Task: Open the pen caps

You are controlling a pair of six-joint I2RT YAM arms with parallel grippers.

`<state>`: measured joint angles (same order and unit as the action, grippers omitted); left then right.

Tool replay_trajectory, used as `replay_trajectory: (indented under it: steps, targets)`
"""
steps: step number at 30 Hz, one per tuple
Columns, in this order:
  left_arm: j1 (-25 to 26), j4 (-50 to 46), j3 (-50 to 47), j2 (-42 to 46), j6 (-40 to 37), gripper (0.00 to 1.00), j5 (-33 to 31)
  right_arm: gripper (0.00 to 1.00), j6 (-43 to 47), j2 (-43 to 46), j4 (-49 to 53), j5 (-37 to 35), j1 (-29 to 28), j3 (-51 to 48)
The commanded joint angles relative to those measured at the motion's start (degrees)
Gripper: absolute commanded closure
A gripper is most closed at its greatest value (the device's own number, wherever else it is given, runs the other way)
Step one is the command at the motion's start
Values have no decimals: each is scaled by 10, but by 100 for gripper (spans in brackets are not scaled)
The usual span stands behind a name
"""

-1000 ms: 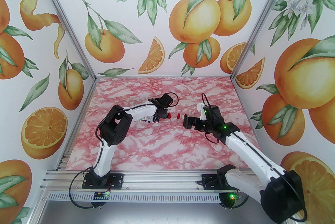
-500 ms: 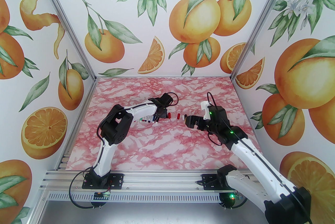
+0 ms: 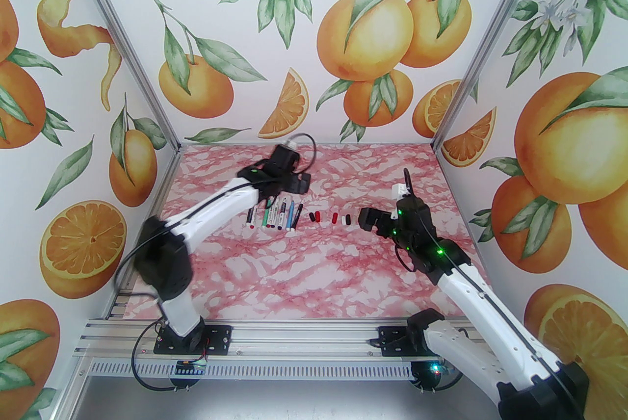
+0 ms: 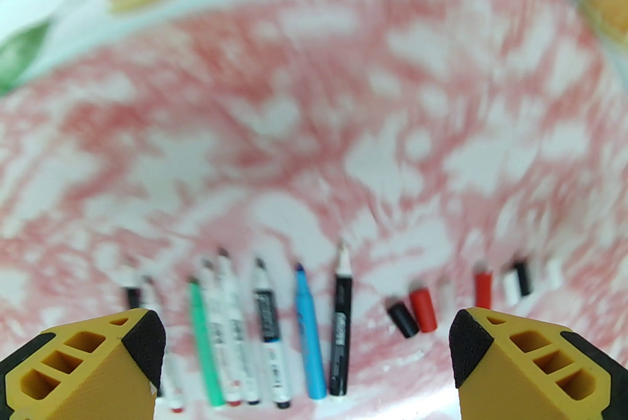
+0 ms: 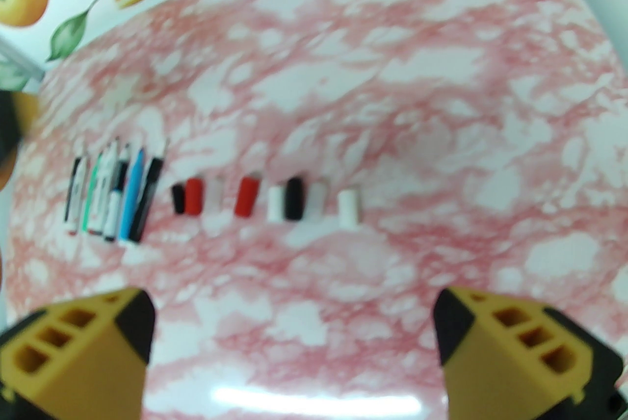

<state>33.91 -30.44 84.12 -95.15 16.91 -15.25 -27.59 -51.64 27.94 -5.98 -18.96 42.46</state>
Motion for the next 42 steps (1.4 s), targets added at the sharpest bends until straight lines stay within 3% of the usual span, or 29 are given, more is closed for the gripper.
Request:
replay_trajectory:
  steps: [1,6,9,12,13,15,19,22,28,33,37,41,42]
  targets:
    - [-35,49,-88,76,-23,0,-4,0,16,7,-40,-73,7,-21]
    - [-121,109,-239,184,-4,0,7,0,38,7,-77,-113,9,-49]
    - [-147,137,-291,214,0,0,-1,0,48,6,-94,-121,10,-60]
    - [-168,170,-348,242,6,0,-31,0,55,5,-118,-138,10,-76]
    - [-185,251,-428,281,-33,0,-62,0,67,7,-159,-163,11,-103]
    - [-195,284,-462,295,-42,0,-97,0,75,11,-196,-184,15,-124]
    - [-223,288,-480,286,-67,0,-98,0,96,2,-245,-201,25,-144]
    - [-239,353,-525,290,-95,0,-94,0,114,-19,-277,-209,37,-153]
    - [-287,409,-547,287,-138,0,-33,0,160,-86,-345,-204,60,-154]
    - [-291,568,-613,265,-218,0,-11,0,188,-128,-430,-190,80,-171]
    - [-298,718,-645,190,-252,0,10,0,207,-168,-527,-169,102,-196]
    - [-302,800,-639,135,-270,0,46,0,201,-224,-647,-141,132,-222]
    - [-302,764,-623,134,-268,0,54,0,200,-227,-641,-140,134,-217]
